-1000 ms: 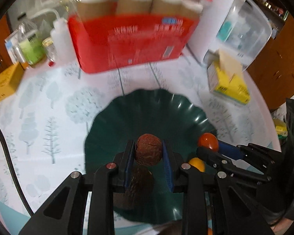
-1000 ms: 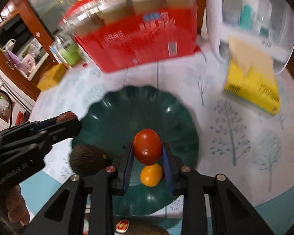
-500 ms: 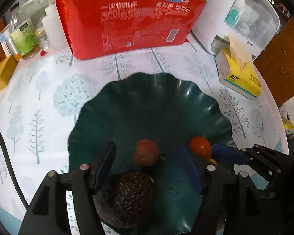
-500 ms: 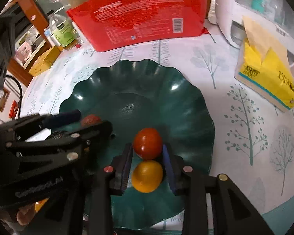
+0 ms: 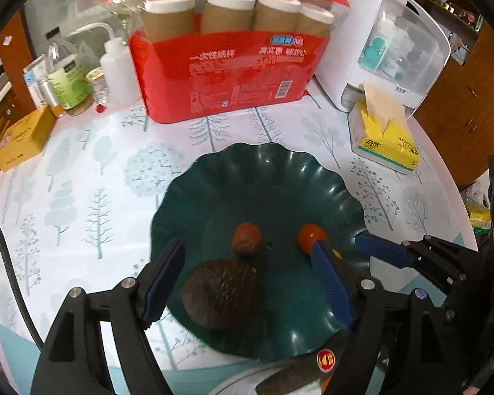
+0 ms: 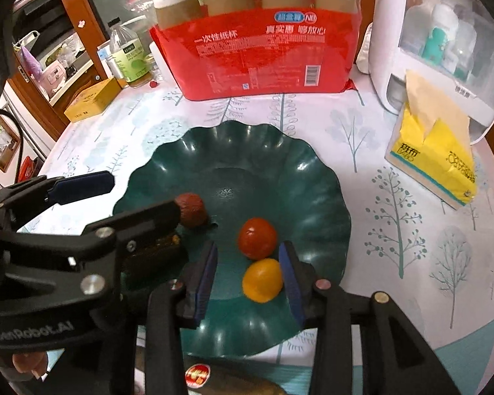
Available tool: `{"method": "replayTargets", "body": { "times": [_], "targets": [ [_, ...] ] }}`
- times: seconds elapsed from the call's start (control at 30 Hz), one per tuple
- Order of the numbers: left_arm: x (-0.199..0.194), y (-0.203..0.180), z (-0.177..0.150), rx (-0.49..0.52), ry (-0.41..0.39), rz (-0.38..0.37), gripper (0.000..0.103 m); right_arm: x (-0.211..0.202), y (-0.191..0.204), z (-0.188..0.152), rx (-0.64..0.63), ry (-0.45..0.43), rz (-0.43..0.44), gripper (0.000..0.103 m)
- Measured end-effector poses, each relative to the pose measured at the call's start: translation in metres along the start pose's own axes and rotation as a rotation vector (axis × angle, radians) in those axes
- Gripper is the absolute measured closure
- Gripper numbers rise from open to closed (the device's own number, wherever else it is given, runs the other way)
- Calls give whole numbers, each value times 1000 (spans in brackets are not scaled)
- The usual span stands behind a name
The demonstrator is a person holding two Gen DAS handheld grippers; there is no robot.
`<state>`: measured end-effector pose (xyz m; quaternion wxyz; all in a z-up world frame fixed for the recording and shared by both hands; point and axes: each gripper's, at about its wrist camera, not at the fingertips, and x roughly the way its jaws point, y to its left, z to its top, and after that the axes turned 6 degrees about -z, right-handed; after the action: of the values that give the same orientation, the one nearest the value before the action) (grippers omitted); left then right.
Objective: Organize fruits
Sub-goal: 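Grasp a cherry tomato with the left tool while the right tool grasps another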
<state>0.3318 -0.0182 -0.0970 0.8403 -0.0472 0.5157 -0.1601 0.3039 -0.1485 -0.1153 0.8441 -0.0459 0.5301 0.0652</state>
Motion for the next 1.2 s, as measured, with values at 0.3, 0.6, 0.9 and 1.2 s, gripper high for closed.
{"method": "replayTargets", "body": {
  "times": [0.3,0.6,0.9,1.2],
  "targets": [
    [-68,1,-23,-23,-58,13,24,-42,1,-13,4,-30,-25,63],
    [-142,-14,-58,-12,-122,40,23,-116,8,-35,-39,-122,-70,63],
    [-209,-35,-92,8,-200,75,18,-193,18,-64,-83,-242,-103,63],
    [-235,-58,-124,42,-217,86,18,-231,19,-94,-89,-289,-90,63]
  ]
}}
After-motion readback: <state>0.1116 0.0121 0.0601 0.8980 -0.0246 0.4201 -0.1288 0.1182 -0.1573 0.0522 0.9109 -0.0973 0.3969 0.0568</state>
